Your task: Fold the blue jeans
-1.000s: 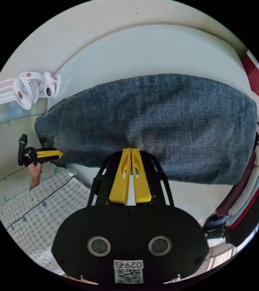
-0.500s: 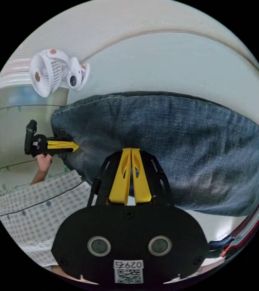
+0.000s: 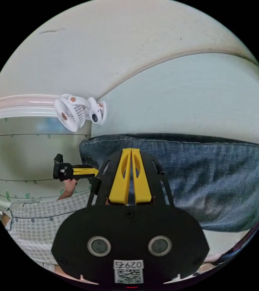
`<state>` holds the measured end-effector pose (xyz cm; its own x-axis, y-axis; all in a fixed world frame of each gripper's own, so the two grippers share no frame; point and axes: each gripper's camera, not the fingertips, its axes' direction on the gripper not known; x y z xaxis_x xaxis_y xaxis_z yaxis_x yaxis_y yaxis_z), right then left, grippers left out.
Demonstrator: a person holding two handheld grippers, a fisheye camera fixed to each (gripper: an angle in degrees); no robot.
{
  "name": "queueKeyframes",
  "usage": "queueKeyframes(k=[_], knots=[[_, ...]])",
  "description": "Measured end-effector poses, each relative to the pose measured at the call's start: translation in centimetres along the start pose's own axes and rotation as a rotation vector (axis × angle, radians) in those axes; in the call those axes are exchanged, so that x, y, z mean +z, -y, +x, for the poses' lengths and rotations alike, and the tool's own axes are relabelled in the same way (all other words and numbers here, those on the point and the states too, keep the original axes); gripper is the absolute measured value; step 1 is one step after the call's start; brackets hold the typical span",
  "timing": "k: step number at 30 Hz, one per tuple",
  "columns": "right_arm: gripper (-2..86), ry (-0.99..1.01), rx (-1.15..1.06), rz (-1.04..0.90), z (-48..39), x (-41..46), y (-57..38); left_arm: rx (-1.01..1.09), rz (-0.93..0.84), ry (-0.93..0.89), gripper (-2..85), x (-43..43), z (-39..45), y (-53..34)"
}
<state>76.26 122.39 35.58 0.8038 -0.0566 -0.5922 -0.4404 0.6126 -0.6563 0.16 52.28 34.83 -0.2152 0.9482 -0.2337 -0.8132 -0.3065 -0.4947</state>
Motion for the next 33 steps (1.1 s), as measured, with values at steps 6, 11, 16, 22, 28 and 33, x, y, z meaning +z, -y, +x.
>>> queueKeyframes(k=[6,11,16,22,28,33], knots=[[-0.5,-0.065,0.02,-0.13,3.2,3.1,4.2,0.054,-0.057,0.2,-1.0,3.0,1.3,-1.1],[-0.5,-0.194,0.022,0.129,5.5,-5.9,-1.5,-0.084,-0.087,0.142,-1.0,2.9,0.4,-1.5],[-0.5,0.045,-0.015,0.05,6.5,-6.1,-8.8,-0.092,0.044,0.02,-1.0,0.3,3.3,1.0],[-0.6,0.0,0.022,-0.164,10.5,0.0,-14.3,0.158,0.039,-0.229,-1.0,1.4,12.1,10.0],[-0.5,-0.02,0.23,0.03,18.4,-7.6,-19.8,0.112,0.004,-0.156,-1.0,3.1,13.2,10.1],[-0.4,-0.064,0.224,0.104,20.9,-12.2,-23.3,-0.032,0.025,-0.037,-1.0,0.1,13.4,8.8]])
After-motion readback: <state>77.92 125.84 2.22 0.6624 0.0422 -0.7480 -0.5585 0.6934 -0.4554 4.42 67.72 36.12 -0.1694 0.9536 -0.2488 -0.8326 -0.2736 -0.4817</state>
